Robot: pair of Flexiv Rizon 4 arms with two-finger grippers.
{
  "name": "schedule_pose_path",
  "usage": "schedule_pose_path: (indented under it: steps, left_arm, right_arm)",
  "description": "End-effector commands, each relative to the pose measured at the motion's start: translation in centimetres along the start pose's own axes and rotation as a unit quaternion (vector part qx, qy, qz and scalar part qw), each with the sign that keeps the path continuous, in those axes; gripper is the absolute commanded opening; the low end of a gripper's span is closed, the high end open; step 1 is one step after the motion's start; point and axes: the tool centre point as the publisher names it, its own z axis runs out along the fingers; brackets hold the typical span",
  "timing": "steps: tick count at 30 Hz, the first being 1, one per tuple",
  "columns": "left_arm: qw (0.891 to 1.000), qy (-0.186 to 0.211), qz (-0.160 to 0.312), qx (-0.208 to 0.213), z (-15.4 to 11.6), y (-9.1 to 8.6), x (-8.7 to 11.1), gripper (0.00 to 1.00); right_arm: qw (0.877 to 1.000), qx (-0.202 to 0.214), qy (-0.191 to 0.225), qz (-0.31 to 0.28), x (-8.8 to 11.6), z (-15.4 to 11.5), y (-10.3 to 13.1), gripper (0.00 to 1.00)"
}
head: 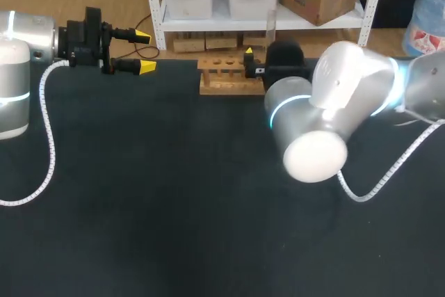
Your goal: Grasp the test tube, adjust it, and insert it.
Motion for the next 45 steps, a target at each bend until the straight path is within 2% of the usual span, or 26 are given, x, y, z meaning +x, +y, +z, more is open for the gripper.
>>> schedule_pose_path:
  steps: [1, 2, 4, 11, 12, 13, 15, 17, 19, 23, 29, 30, 32, 36, 45]
  left_arm:
    - [1.000, -0.001, 0.001, -0.002, 0.0, -0.1, 0.0, 1.00]
    - [1.000, -0.001, 0.001, -0.002, 0.0, -0.1, 0.0, 1.00]
    - [1.000, -0.001, 0.001, -0.002, 0.0, -0.1, 0.0, 1.00]
    - [1.000, -0.001, 0.001, -0.002, 0.0, -0.1, 0.0, 1.00]
    - [1.000, -0.001, 0.001, -0.002, 0.0, -0.1, 0.0, 1.00]
    - [1.000, -0.001, 0.001, -0.002, 0.0, -0.1, 0.0, 1.00]
    - [1.000, -0.001, 0.001, -0.002, 0.0, -0.1, 0.0, 1.00]
    - [1.000, -0.001, 0.001, -0.002, 0.0, -0.1, 0.0, 1.00]
    - [1.000, -0.001, 0.001, -0.002, 0.0, -0.1, 0.0, 1.00]
    - [1.000, -0.001, 0.001, -0.002, 0.0, -0.1, 0.0, 1.00]
    - [1.000, -0.001, 0.001, -0.002, 0.0, -0.1, 0.0, 1.00]
    - [1.000, -0.001, 0.001, -0.002, 0.0, -0.1, 0.0, 1.00]
    - [1.000, -0.001, 0.001, -0.002, 0.0, -0.1, 0.0, 1.00]
    - [1.000, -0.001, 0.001, -0.002, 0.0, -0.1, 0.0, 1.00]
    - [1.000, -0.001, 0.001, -0.002, 0.0, -0.1, 0.0, 1.00]
  right_arm:
    - [0.978, -0.206, 0.024, -0.008, -1.5, -2.7, -1.3, 1.00]
    - [0.973, -0.227, 0.030, -0.008, -1.7, -3.2, -1.4, 1.00]
    - [0.970, -0.241, 0.035, -0.014, -1.9, -4.0, -1.5, 1.00]
    - [0.944, -0.326, 0.048, -0.004, -2.7, -6.5, -1.4, 1.00]
    - [0.936, -0.348, 0.049, 0.004, -2.8, -6.7, -1.4, 1.00]
    - [0.934, -0.353, 0.049, 0.004, -2.9, -7.0, -1.4, 1.00]
    - [0.921, -0.387, 0.052, 0.013, -3.1, -7.4, -1.4, 1.00]
    - [0.912, -0.406, 0.057, 0.019, -3.2, -7.8, -1.4, 1.00]
    - [0.907, -0.416, 0.058, 0.029, -3.4, -8.1, -1.5, 1.00]
    - [0.887, -0.455, 0.062, 0.049, -4.0, -9.2, -1.6, 1.00]
    - [0.864, -0.491, 0.064, 0.091, -4.6, -10.6, -1.5, 1.00]
    - [0.862, -0.493, 0.068, 0.094, -4.7, -10.9, -1.4, 1.00]
    - [0.848, -0.511, 0.077, 0.122, -4.6, -11.5, -1.1, 1.00]
    - [0.832, -0.520, 0.090, 0.171, -3.8, -12.8, -0.8, 1.00]
    - [0.835, -0.498, 0.105, 0.211, -2.7, -14.7, -0.9, 1.00]
